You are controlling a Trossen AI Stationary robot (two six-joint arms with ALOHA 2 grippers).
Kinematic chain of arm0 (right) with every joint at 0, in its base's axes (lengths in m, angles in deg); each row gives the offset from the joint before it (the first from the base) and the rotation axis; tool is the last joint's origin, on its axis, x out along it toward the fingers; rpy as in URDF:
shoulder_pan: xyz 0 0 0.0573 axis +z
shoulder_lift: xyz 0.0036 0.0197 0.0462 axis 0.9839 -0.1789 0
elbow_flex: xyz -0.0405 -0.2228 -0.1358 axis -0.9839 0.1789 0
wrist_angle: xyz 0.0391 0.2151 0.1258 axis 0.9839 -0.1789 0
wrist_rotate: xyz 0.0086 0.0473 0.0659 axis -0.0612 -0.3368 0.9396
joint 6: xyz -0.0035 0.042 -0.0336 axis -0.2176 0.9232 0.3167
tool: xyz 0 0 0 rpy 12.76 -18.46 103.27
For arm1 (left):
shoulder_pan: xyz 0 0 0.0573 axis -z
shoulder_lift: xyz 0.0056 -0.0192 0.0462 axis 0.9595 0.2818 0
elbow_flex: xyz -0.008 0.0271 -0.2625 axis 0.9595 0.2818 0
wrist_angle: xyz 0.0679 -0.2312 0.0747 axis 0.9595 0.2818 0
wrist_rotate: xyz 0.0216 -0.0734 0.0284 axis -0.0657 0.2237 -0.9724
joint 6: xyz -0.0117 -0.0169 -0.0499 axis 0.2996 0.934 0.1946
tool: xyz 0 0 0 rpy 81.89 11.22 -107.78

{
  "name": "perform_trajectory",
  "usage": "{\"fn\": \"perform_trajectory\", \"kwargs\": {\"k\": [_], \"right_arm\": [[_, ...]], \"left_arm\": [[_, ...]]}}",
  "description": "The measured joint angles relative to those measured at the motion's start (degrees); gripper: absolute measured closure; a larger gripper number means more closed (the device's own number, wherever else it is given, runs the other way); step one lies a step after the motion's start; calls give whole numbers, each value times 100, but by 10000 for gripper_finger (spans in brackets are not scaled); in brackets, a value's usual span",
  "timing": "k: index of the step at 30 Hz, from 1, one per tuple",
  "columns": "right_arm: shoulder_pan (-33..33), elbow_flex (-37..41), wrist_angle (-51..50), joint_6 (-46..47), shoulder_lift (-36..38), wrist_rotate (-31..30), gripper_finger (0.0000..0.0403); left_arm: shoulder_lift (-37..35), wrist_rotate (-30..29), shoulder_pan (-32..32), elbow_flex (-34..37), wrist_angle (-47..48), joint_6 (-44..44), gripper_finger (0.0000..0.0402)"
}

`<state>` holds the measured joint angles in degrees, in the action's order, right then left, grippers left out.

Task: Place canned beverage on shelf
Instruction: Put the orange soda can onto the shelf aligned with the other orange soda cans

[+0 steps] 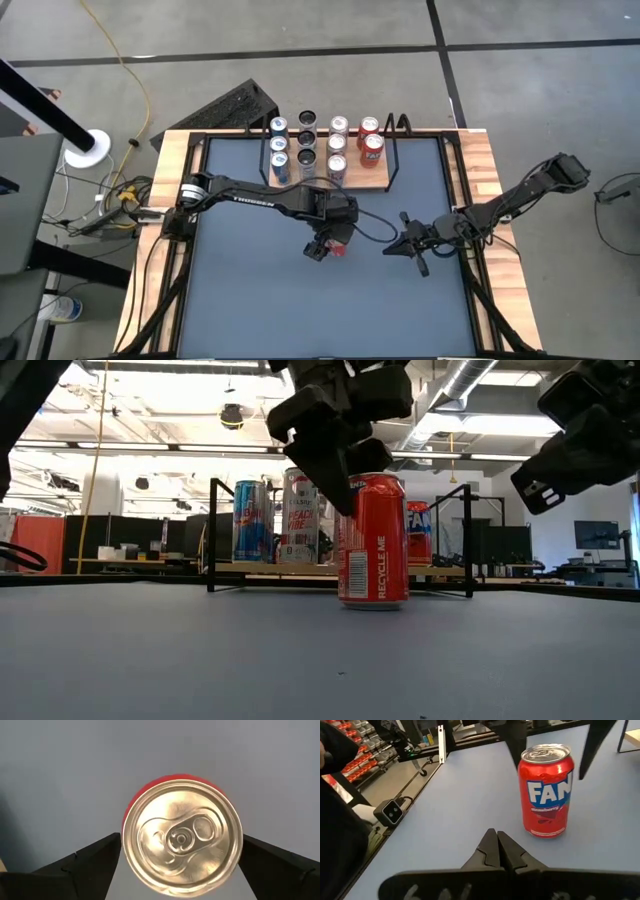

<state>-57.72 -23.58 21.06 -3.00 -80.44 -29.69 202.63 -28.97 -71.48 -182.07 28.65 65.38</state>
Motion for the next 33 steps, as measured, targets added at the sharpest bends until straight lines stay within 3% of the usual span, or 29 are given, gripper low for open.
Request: {"fn": "perform_trajectory", "kwargs": {"k": [5,10,14,17,21,24,26,30,33], "right_arm": [[-78,0,49,2,0,-3,403],[-76,0,155,5,0,-6,403],[-76,-1,291,181,-204,-205,403],[-76,-2,692,201,-534,-310,403],[-76,-51,1345,200,-1102,-310,403],[-76,-276,1302,199,-1483,-308,403],[-76,-422,1272,197,-1738,-308,403],[-84,-712,1275,144,-2204,-310,403],[-168,-925,1272,139,-2520,-308,403]], "left_arm": [[-4,-146,17,-432,462,140,31],[-20,-834,17,-860,1553,762,31],[-15,-813,32,-866,2227,1201,36],[-42,-653,147,-524,2237,1283,58],[-365,-793,422,294,2201,1464,118],[-983,-1160,612,1155,1390,1726,179],[-1479,-1267,700,1920,97,1878,223],[-2322,-851,744,3474,-2762,1985,322],[-2434,-781,624,4197,-3594,2174,387]]}}
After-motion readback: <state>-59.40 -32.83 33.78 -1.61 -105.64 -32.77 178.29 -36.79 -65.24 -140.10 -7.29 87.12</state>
